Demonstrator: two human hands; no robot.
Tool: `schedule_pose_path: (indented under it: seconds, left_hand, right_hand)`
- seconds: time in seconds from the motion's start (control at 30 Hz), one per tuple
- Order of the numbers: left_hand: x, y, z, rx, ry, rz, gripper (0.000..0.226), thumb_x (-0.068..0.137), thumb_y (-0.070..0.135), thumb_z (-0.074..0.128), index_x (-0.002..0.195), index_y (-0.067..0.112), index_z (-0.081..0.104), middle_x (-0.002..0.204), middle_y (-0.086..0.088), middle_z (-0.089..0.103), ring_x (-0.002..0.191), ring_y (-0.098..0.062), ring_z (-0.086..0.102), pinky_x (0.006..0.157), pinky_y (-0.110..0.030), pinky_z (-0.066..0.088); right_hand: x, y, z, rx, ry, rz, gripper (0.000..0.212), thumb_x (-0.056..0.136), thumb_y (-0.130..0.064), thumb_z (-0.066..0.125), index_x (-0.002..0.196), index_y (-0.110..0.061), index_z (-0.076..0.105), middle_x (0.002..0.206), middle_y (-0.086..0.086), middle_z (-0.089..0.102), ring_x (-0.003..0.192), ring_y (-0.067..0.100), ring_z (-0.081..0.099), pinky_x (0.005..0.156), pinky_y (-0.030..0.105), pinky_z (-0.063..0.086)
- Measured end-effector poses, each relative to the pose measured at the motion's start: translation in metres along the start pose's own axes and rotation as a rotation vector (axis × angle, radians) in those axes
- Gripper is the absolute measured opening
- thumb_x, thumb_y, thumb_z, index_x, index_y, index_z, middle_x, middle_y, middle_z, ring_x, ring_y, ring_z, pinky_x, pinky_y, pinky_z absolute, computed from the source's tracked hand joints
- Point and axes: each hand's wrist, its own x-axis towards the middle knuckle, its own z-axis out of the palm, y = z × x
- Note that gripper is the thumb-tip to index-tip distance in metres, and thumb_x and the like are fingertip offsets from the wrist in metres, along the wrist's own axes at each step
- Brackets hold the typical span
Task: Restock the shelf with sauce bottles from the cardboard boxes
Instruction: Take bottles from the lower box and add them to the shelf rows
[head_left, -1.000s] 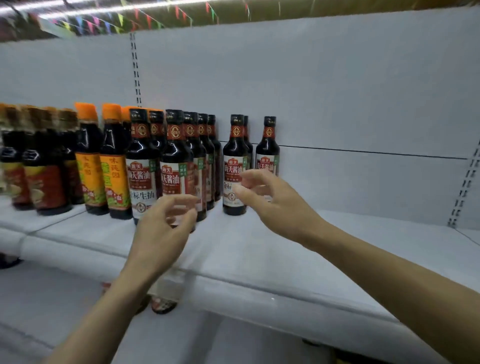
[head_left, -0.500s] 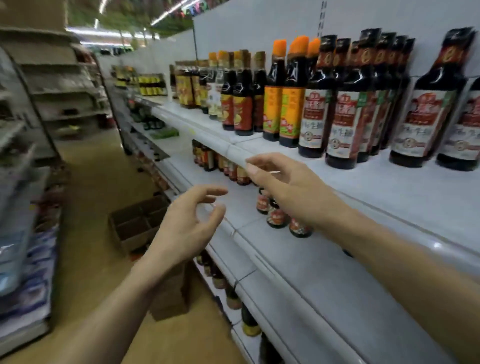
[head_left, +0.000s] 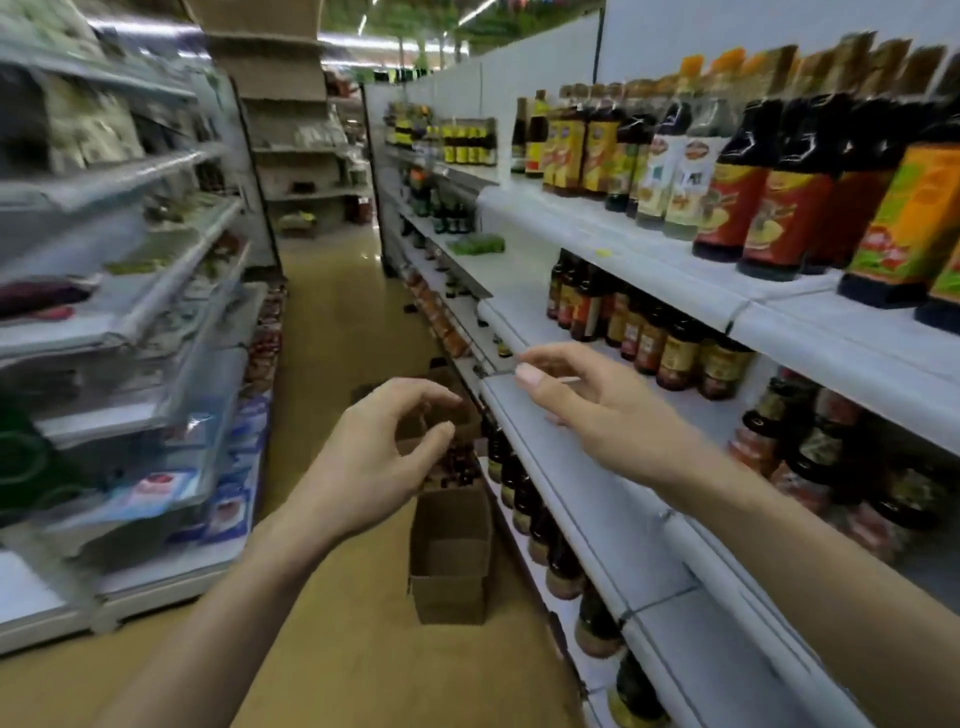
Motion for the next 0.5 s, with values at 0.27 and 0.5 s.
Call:
schedule_pose_path:
  seconds: [0.27,0.5]
  left_hand:
    - [0.073,-0.108,0.0,0.056,-0.096,-0.07,0.022,0.093,0.027,0.058,0.111,0.039,0.057,0.122,0.019,0.048,0.115,0.004,0.044,0.091,-0.01,0.031]
    - [0.15,-0.212,0.013,0.047,-0.098,-0.221,0.023,0.092,0.027,0.059,0.11,0.042,0.057,0.123,0.017,0.051,0.115,0.002,0.049,0.094,-0.016,0.039]
  right_hand:
    - [0.113,0.04,0.05,-0.014,-0.093,0.087,0.036,0.094,-0.05,0.05,0.127,-0.036,0.051,0.121,-0.02,0.054,0.109,-0.004,0.054,0.085,0.016,0.047]
    - [0.258,0.097,0.073,0.045,-0.155,0.11,0.033,0.095,-0.049,0.049,0.125,-0.036,0.052,0.118,-0.019,0.055,0.108,-0.003,0.055,0.093,0.022,0.048]
